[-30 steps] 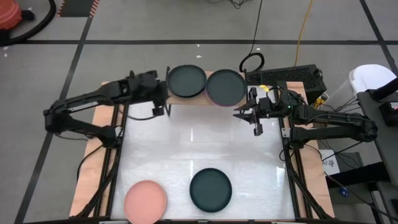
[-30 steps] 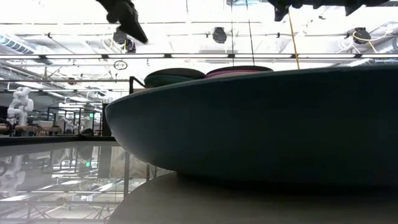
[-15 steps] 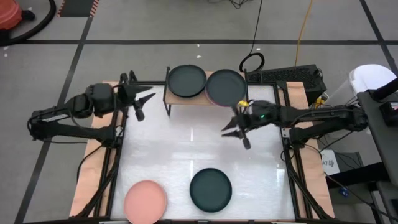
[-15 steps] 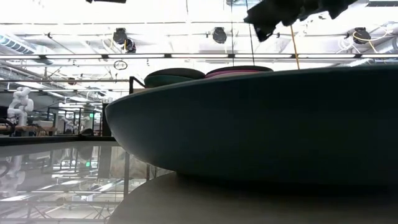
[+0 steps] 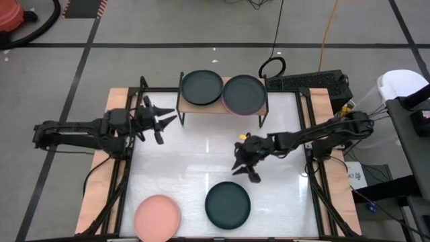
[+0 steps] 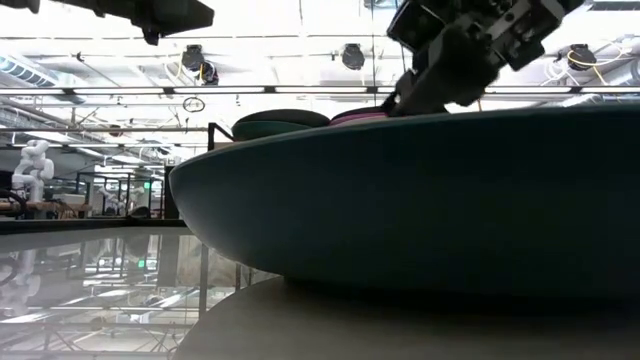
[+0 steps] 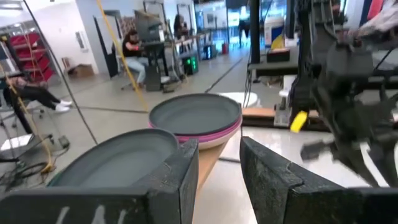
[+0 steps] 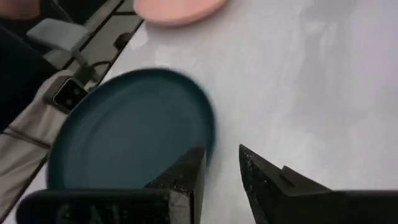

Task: Place and stack plates onto a shelf
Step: Stack the black plate on top of the black plate on the shelf

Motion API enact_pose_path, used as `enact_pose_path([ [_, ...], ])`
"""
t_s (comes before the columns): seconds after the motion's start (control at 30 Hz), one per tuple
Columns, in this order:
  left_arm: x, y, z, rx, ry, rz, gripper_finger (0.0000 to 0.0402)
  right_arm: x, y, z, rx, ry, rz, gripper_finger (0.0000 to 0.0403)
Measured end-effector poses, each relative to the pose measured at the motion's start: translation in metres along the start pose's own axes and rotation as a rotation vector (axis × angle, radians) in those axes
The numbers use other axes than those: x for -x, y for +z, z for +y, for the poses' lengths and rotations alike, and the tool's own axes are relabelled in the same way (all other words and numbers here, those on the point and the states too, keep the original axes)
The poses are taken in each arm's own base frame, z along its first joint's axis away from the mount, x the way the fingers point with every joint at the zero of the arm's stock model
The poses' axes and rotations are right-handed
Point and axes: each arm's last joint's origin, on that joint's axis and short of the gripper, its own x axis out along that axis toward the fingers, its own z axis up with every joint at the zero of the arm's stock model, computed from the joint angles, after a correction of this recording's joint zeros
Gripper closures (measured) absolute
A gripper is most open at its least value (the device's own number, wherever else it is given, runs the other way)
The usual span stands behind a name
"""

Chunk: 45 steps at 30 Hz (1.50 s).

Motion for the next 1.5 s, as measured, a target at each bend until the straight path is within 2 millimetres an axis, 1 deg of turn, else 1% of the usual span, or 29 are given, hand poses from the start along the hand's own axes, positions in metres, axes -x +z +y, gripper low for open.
enact_pose_path([
  [0.1,-0.002,-0.01,-0.003,0.001,-0.006,-0.027,0.0278,-0.014,-0.009,0.003,-0.058,0.049,0.051,0.0323],
  [0.23,-0.002,-0.014,-0.004,0.014,-0.004,-0.042,0.0278,-0.035,-0.023,0.008,-0.116,0.071,0.116,0.0323],
  [0.33,-0.002,-0.018,-0.004,0.027,-0.006,-0.029,0.0278,-0.048,-0.029,0.009,-0.141,0.085,0.117,0.0323],
  [0.5,-0.003,-0.025,-0.005,0.044,-0.01,0.023,0.0278,-0.061,-0.036,0.006,-0.183,0.085,0.118,0.0323],
  [0.67,-0.003,-0.028,-0.005,0.055,-0.012,0.053,0.0278,-0.062,-0.037,-0.002,-0.212,0.013,0.104,0.0323],
  [0.77,-0.002,-0.028,-0.005,0.055,-0.012,0.051,0.0278,-0.061,-0.035,-0.007,-0.209,0.006,0.086,0.0323],
  [1.03,-0.002,-0.028,-0.005,0.051,-0.012,0.052,0.0278,-0.048,-0.022,-0.011,-0.156,-0.006,0.019,0.0323],
  [1.13,-0.002,-0.028,-0.005,0.051,-0.012,0.053,0.0278,-0.048,-0.026,-0.013,-0.14,-0.038,0.053,0.0323],
  [1.3,-0.002,-0.029,-0.005,0.049,-0.014,0.064,0.0278,-0.051,-0.038,-0.016,-0.152,-0.079,0.147,0.0323],
  [1.5,-0.003,-0.03,-0.006,0.059,-0.014,0.074,0.0278,-0.058,-0.045,-0.017,-0.173,-0.09,0.175,0.0323],
])
